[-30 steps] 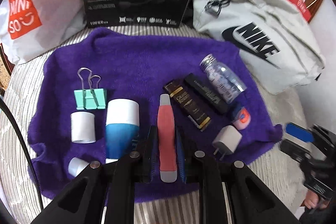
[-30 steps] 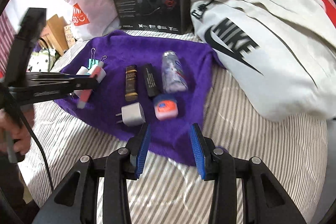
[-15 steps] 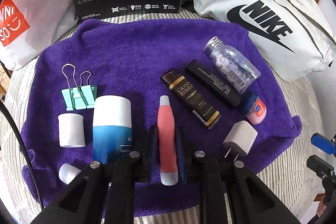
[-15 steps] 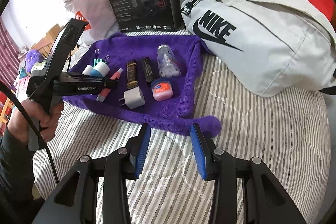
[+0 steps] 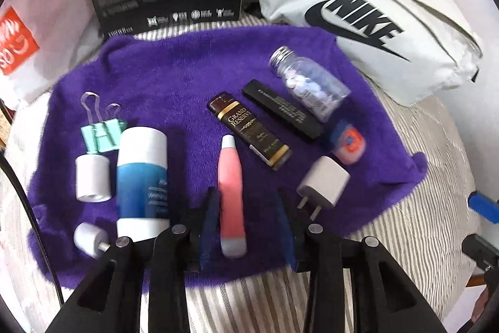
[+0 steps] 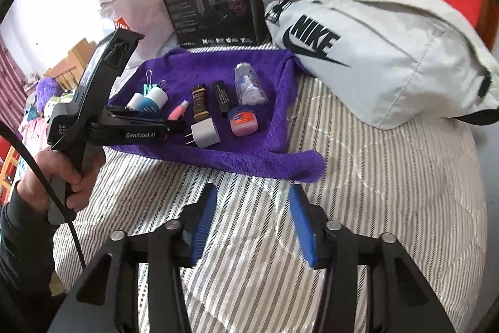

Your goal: Organize rigid objects

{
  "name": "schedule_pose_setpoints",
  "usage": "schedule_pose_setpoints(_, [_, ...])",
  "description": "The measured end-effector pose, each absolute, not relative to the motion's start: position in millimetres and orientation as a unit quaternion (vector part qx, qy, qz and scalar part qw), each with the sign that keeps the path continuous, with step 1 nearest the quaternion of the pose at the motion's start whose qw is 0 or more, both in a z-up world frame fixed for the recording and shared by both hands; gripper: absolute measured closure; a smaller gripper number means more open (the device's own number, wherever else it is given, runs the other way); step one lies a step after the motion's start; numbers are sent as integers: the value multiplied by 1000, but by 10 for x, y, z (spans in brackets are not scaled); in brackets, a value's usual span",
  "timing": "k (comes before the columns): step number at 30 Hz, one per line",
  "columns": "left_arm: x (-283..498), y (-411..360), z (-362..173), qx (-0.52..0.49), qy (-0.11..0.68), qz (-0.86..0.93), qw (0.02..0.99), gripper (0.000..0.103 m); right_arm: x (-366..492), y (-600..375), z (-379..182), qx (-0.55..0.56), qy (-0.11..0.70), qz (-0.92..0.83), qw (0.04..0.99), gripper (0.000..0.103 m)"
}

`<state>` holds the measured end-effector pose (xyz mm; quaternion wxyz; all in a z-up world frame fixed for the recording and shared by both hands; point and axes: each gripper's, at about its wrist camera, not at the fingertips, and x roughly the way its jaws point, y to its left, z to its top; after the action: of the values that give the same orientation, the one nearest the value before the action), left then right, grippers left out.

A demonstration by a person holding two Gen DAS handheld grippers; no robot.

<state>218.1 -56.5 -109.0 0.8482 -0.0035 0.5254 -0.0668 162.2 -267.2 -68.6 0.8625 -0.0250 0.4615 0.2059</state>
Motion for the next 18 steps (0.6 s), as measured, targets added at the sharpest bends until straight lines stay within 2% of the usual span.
schedule_pose_setpoints(3, [1980,-562,-893,14,504,-61,861,67,1527,-2689,-582,-20,449,198,871,49])
schedule_pose_setpoints(6, [1724,-479,-700,10,486,-61,872,56,1463,-2677,-491,-14,437,189,879,40])
schedule_pose_setpoints(8, [1556,-411,-598,6,477,-56,877,31,1434,-2634,-444,-13,430,184,884,39])
schedule_pose_setpoints(10, [1437,-395,-515,7,470,-53,881,22,1416,-2557,-405,-18,426,179,887,35])
schedule_pose_setpoints(14, [1128,-269,-381,-3,465,-45,884,18,1394,-2346,-362,-31,418,173,891,20])
schedule_pose_setpoints(18, [938,-78,-252,-23,454,-17,891,14,1402,-2158,-360,-35,422,167,891,12])
